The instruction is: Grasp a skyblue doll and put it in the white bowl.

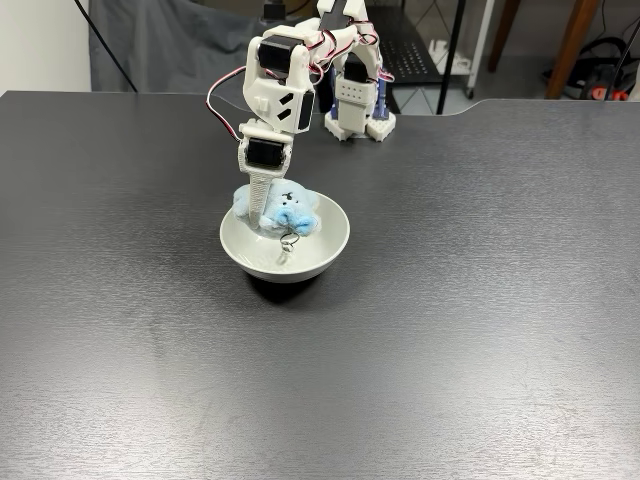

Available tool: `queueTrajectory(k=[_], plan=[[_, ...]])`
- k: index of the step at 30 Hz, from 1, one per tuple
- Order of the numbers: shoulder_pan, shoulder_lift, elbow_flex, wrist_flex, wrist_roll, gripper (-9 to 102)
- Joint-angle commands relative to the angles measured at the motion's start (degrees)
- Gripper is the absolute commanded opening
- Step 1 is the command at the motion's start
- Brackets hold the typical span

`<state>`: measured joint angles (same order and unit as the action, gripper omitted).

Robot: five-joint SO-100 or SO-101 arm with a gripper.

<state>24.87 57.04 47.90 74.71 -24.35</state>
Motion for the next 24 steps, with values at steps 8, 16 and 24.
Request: queueTrajectory(k=[8, 16, 24], plan=[[0.7, 1.9, -3.4, 0.1, -0.2, 58], [0.8, 2.7, -4.4, -0.7, -0.2, 58], [0.1, 13.4, -15.3, -0.4, 0.6, 58]])
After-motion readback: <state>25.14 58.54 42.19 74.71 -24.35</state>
